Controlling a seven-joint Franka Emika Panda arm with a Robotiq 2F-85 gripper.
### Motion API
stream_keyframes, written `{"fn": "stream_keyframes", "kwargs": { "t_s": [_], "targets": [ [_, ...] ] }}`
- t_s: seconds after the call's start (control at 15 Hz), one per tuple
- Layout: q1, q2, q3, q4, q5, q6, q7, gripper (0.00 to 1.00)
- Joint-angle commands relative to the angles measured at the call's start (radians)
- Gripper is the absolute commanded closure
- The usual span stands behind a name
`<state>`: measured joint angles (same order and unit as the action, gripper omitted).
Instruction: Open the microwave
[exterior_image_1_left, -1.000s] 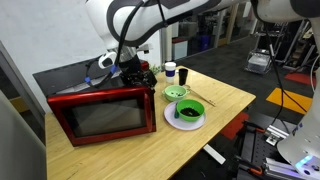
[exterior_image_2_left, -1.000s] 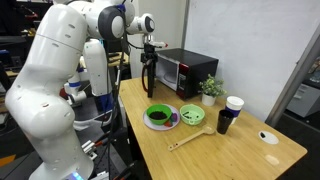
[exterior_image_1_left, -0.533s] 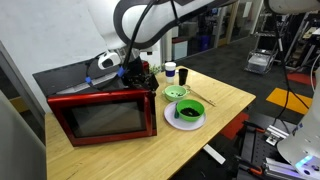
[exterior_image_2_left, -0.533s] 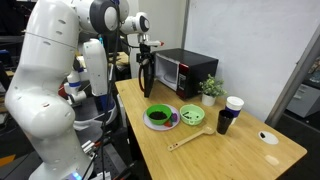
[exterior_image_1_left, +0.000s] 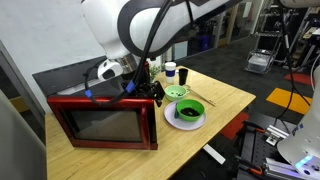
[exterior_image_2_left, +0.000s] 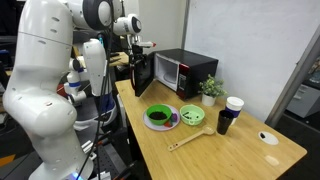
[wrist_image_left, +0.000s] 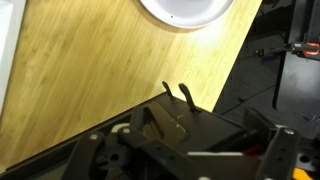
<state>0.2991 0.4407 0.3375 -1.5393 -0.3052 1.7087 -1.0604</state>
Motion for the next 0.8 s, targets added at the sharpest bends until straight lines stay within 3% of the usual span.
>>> {"fn": "stream_keyframes", "kwargs": {
  "t_s": [0.0,0.27,0.73],
  "targets": [
    [0.04,-0.052,0.006,-0.075,0.002,-0.013,-0.01,0.0],
    [0.073,-0.078,0.018,-0.093,0.001,-0.006,-0.004,0.0],
    [0.07,-0.162,0.023,-0.064,0.058,-0.051,0.013,0.0]
  ]
}}
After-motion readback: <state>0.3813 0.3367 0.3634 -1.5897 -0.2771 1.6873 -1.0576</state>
